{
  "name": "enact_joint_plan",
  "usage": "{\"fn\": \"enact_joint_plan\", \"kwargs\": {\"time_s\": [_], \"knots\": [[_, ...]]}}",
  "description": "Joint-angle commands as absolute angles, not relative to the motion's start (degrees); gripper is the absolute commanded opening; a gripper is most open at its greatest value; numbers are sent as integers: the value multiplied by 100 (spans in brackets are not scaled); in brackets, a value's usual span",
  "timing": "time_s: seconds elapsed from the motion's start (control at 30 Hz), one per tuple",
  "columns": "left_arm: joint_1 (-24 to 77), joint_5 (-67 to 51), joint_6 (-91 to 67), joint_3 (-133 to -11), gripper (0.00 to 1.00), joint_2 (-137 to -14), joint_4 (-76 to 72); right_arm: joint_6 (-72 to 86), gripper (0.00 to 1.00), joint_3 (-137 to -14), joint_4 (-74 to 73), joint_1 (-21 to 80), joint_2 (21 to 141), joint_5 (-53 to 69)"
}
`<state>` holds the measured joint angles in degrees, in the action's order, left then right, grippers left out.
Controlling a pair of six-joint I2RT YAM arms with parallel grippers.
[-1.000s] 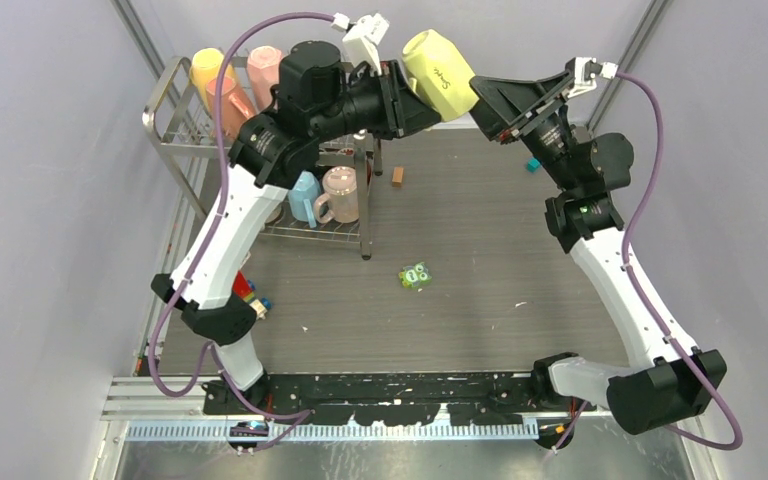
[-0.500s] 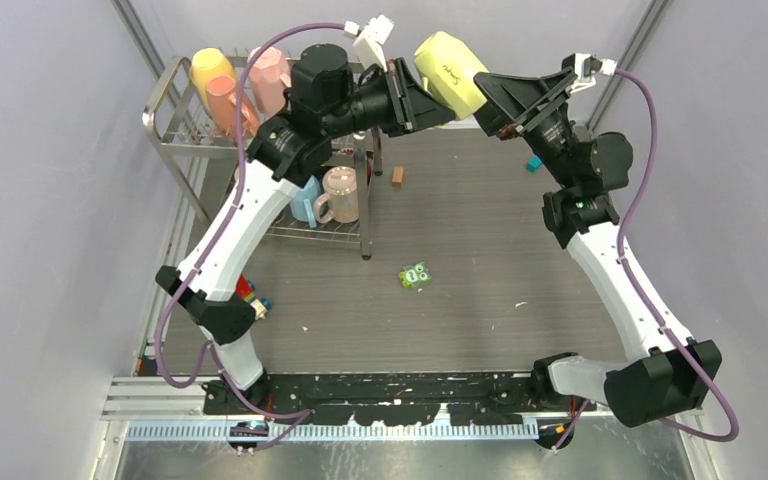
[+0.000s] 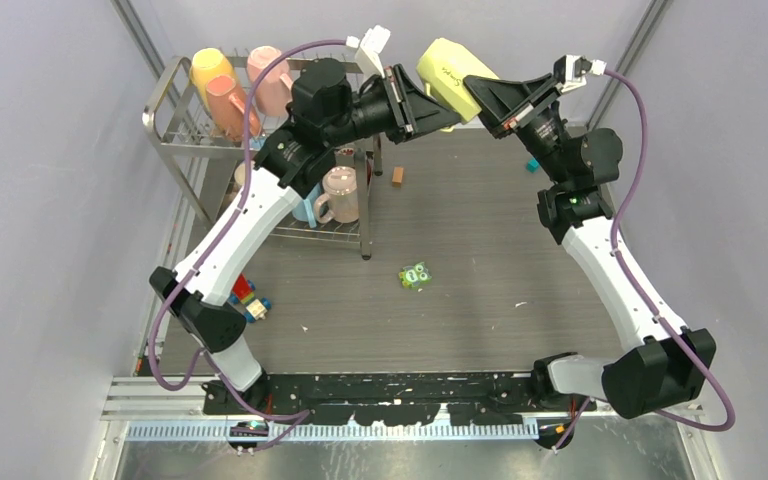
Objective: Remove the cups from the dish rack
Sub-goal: Place the cup at the center of the board.
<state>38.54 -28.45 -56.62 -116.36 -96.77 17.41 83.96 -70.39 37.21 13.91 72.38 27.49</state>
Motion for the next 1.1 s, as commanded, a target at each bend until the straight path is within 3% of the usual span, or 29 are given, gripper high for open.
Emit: {"fn": "enact_joint_plan", "kwargs": {"time_s": [0.0,0.27,0.53,1.07], "knots": [[3848,-2953,-5607,-11493,2,-9389,1006,8155,1,-7306,3908,1432,6990,2607],[3841,-2975,-5628,-11029,57,-9266,858,7466,1,-7572,3098,1433,6792,2386],[3841,-2854,-5230,-10760,98,-9102,1223,6429,1,-8026,1236,1431,6503,1881],[3907,-2769,-3428,-10375,100,-8248,2774,4223,1,-10128,-3715,1427,7624,441]]}}
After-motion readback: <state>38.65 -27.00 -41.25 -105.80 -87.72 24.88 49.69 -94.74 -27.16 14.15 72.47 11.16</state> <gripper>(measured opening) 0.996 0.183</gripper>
